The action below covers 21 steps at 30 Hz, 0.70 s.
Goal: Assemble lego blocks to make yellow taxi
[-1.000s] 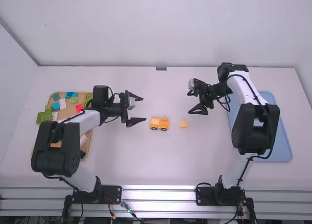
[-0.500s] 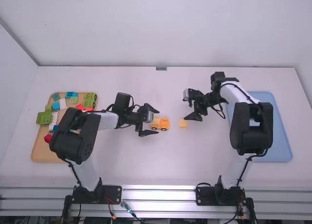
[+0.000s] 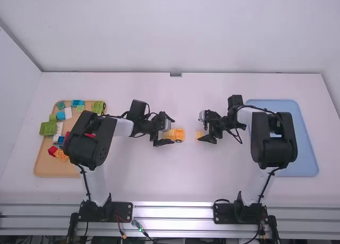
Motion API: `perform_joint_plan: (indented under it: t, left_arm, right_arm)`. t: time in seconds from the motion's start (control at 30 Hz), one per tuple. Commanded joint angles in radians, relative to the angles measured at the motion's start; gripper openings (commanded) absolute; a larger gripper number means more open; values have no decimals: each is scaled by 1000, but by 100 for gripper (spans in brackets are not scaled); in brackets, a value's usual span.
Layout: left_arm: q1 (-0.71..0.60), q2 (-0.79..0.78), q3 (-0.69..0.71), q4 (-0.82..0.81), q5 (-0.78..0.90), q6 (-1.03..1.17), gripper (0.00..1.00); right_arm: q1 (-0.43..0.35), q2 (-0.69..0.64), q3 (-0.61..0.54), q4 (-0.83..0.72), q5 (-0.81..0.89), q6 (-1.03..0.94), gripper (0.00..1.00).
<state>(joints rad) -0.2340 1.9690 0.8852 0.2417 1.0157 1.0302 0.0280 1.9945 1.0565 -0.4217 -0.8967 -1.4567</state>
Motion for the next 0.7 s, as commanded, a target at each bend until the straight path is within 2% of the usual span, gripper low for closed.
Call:
perform_joint_plan:
  t: [0.0,0.13,0.27,0.47,0.67]
  left_arm:
    - [-2,11,10,1,14,14,100]
    - [-2,11,10,1,15,12,99]
    - [-2,11,10,-1,15,7,99]
    - [-2,11,10,4,23,-11,99]
    - [0,11,10,29,23,-72,99]
  right_arm:
    - [-18,-23,-51,40,-24,10,95]
    - [-21,-20,-137,186,-33,48,89]
    - [-29,-19,-193,308,-49,104,89]
    - [-28,-6,-204,333,-73,89,90]
    - [-50,62,-166,338,-142,56,89]
